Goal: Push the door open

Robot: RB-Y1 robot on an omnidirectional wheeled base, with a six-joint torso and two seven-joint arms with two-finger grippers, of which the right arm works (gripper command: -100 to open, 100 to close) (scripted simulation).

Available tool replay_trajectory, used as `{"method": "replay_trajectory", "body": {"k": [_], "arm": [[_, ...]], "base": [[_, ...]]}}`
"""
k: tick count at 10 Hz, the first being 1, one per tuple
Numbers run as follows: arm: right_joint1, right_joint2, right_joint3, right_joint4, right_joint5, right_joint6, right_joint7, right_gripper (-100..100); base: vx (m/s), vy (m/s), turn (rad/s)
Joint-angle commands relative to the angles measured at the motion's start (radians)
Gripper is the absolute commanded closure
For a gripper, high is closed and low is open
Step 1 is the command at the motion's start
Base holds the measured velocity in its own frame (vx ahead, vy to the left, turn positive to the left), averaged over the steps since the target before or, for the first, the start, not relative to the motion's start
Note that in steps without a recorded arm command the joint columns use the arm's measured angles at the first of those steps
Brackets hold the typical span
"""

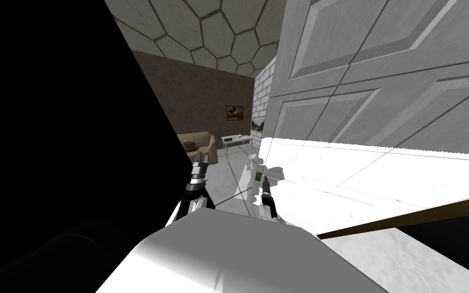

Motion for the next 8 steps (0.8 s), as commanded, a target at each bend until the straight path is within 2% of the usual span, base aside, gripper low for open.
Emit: {"method": "replay_trajectory", "body": {"k": [1, 4, 8], "arm": [[-0.004, -0.005, 0.034, 0.003, -0.044, -0.014, 0.016, -100], [-0.009, -0.003, 0.104, 0.001, -0.134, -0.036, 0.049, -100], [-0.015, 0.018, 0.194, -0.002, -0.251, -0.064, 0.092, -100]], "base": [[-0.089, -0.012, 0.014], [-0.091, -0.013, 0.017], [-0.095, 0.008, 0.017]]}}
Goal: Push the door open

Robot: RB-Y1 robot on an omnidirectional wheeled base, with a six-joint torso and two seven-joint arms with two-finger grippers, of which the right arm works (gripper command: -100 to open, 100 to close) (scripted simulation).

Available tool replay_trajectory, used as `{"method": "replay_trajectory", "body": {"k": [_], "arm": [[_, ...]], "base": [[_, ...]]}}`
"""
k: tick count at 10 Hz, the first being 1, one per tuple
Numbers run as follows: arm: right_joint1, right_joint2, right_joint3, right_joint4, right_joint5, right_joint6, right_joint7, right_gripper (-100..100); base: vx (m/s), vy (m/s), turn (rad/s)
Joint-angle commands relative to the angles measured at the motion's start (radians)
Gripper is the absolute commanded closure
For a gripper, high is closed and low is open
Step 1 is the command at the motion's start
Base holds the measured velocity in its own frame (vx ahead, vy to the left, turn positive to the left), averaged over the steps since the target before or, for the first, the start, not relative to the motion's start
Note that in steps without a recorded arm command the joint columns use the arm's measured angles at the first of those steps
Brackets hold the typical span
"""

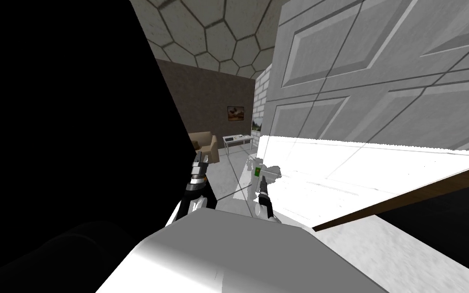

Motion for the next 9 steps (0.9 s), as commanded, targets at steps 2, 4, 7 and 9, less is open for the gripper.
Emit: {"method": "replay_trajectory", "body": {"k": [2, 4, 7, 9], "arm": [[-0.011, 0.022, 0.051, 0.008, -0.067, -0.019, 0.023, -100], [-0.013, 0.039, 0.08, 0.007, -0.106, -0.029, 0.037, -100], [-0.011, 0.017, 0.086, -0.001, -0.118, -0.028, 0.045, -100], [-0.012, -0.013, 0.082, 0.001, -0.116, -0.027, 0.038, -100]], "base": [[-0.086, 0.02, 0.016], [-0.065, 0.023, 0.014], [0.003, 0.01, 0.011], [0.182, -0.063, 0.023]]}}
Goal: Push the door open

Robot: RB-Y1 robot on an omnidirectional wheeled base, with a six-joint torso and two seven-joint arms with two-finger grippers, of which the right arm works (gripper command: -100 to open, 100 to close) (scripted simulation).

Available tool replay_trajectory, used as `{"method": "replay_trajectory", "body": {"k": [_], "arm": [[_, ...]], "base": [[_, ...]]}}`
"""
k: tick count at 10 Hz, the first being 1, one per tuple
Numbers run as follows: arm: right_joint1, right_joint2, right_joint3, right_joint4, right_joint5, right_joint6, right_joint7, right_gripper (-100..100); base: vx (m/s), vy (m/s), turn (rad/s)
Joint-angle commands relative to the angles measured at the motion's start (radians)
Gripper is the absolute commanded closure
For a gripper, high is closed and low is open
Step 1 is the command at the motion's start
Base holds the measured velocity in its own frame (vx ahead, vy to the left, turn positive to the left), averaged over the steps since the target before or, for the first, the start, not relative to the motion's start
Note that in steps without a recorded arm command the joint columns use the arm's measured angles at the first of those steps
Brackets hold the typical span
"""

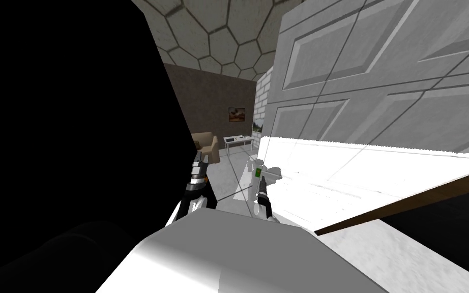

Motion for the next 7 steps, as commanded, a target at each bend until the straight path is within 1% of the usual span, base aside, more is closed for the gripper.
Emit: {"method": "replay_trajectory", "body": {"k": [1, 2, 3, 4, 5, 6, 7], "arm": [[-0.009, -0.017, -0.003, 0.016, 0.001, -0.002, -0.014, -100], [-0.009, -0.018, -0.005, 0.017, 0.002, -0.002, -0.017, -100], [-0.01, -0.011, -0.008, 0.018, 0.003, -0.001, -0.022, -100], [-0.01, -0.002, -0.01, 0.019, 0.004, -0.001, -0.024, -100], [-0.01, 0.014, -0.011, 0.02, 0.004, -0.001, -0.027, -100], [-0.01, 0.014, -0.011, 0.02, 0.004, -0.001, -0.027, -100], [-0.018, 0.012, -0.011, 0.042, 0.004, -0.011, -0.04, -100]], "base": [[0.263, -0.035, 0.023], [0.21, -0.033, 0.018], [0.203, -0.038, 0.029], [0.218, -0.053, 0.023], [0.2, -0.008, 0.014], [0.109, 0.027, -0.011], [0.032, 0.013, 0.002]]}}
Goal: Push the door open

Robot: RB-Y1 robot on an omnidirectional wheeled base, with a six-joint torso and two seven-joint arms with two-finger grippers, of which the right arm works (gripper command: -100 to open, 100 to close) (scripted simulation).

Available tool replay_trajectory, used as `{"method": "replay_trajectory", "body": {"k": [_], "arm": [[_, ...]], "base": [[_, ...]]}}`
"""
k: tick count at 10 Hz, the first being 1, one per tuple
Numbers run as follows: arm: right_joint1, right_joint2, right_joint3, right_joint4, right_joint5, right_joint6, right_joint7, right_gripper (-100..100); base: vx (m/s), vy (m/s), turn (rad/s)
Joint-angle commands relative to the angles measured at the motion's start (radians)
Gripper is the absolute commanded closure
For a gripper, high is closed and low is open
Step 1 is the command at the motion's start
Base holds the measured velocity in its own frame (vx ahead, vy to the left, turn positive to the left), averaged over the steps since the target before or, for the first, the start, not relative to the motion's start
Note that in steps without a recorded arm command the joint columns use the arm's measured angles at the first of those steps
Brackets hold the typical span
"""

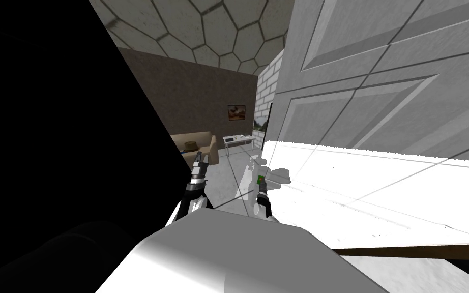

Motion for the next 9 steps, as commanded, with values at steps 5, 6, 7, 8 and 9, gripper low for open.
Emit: {"method": "replay_trajectory", "body": {"k": [5, 6, 7, 8, 9], "arm": [[-0.002, 0.0, 0.0, 0.006, 0.0, -0.003, -0.004, 100], [-0.002, 0.0, 0.0, 0.006, 0.0, -0.003, -0.004, 100], [-0.004, -0.02, -0.008, 0.006, -0.025, -0.01, 0.007, 100], [-0.003, -0.02, -0.008, -0.034, -0.025, -0.01, 0.007, 100], [-0.004, -0.02, -0.008, -0.025, -0.025, -0.01, 0.007, 100]], "base": [[-0.005, -0.002, 0.002], [0.0, 0.0, 0.0], [0.094, 0.004, -0.013], [0.154, 0.028, -0.049], [0.101, 0.016, -0.016]]}}
